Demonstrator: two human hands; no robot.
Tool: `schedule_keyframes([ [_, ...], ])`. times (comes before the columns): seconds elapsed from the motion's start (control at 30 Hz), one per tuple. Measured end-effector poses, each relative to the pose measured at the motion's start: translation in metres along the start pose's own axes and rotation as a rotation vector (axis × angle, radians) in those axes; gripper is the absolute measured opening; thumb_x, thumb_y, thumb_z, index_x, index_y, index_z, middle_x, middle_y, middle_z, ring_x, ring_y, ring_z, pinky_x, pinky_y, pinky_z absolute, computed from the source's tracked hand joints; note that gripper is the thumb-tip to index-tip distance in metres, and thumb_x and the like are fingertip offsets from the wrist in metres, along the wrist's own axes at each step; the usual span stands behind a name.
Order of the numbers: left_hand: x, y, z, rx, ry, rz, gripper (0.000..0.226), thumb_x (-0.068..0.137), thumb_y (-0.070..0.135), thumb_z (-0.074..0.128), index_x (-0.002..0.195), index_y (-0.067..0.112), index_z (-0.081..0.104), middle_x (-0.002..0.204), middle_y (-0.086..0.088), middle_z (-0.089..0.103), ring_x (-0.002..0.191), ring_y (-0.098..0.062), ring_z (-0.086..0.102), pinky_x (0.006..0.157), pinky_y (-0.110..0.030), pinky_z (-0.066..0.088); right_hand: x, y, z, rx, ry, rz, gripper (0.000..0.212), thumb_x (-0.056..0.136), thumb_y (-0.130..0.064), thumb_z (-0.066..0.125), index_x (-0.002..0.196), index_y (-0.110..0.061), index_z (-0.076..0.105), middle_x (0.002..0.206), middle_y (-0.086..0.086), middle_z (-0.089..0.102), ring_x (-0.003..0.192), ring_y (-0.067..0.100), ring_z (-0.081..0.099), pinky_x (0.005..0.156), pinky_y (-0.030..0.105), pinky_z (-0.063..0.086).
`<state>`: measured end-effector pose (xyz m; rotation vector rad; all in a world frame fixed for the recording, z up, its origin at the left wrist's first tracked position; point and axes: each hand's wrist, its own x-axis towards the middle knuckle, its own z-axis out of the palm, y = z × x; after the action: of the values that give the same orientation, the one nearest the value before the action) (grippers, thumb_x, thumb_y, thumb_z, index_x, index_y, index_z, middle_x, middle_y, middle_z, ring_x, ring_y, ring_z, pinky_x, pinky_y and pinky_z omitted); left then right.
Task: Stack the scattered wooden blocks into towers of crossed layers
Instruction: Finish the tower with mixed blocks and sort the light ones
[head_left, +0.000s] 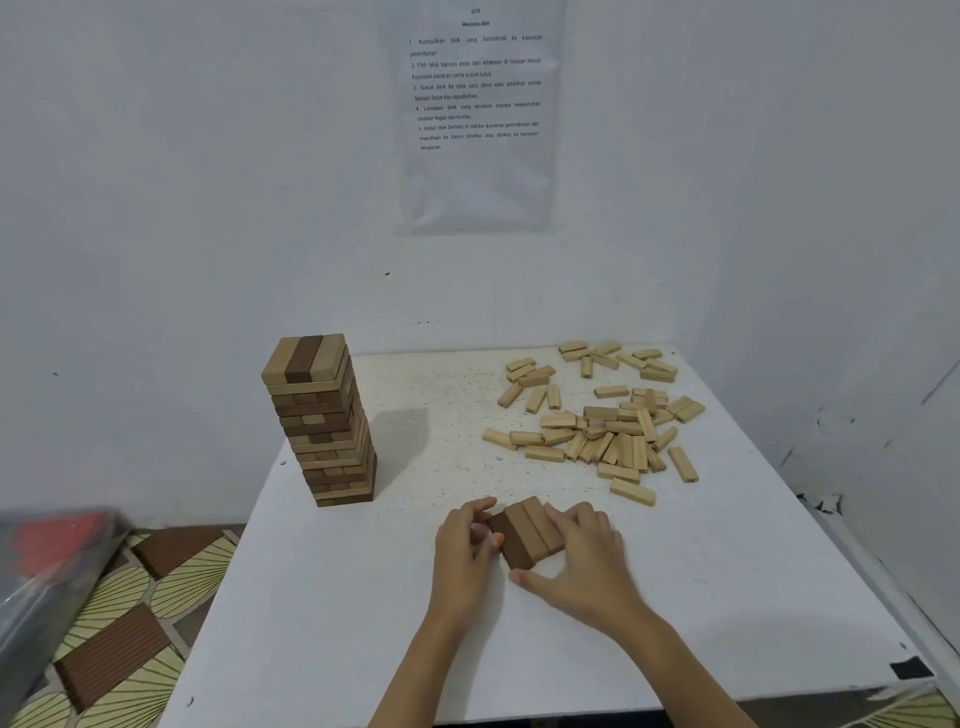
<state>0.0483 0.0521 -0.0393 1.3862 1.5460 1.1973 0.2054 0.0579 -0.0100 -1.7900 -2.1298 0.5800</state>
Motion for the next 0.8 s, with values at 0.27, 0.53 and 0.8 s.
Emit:
schedule_keyframes([
  [0.27,-0.002,-0.006,0.006,-0.017,0.088,-0.008,0.047,0.081,0.007,0.073,0.112,0.036,0.053,0.096,0.001,0.054,0.084,-0.011,0.054,0.072,-0.014,0.044,0.020,0.003,0.003,0.158,0.038,-0.168,0.082,0.063,-0.041,0.053,0.143,-0.031,0.038,0.122,-0.022,0.041,0.118,0.007,0.034,0.095,0.023,0.021],
  [0.53,-0.005,-0.011,-0.005,0.610,0.090,0.122,0.092,0.074,0.080,0.039,0.149,0.028,0.025,0.148,0.016,0.025,0.135,-0.005,0.020,0.101,-0.025,0.019,0.024,0.030,0.020,0.086,0.038,-0.182,0.077,0.091,-0.048,0.044,0.154,-0.025,0.007,0.159,-0.015,-0.001,0.146,0.004,-0.002,0.118,0.027,0.000],
  [0.8,0.005,-0.004,-0.006,0.854,-0.187,0.133,0.096,0.070,0.077,-0.005,0.145,0.021,-0.025,0.157,0.004,-0.028,0.141,-0.009,-0.033,0.099,-0.016,-0.036,0.017,0.022,0.034,-0.293,0.054,-0.101,0.072,0.101,-0.046,0.007,0.141,0.001,0.043,0.146,0.017,0.044,0.134,0.032,0.044,0.112,0.037,0.009],
])
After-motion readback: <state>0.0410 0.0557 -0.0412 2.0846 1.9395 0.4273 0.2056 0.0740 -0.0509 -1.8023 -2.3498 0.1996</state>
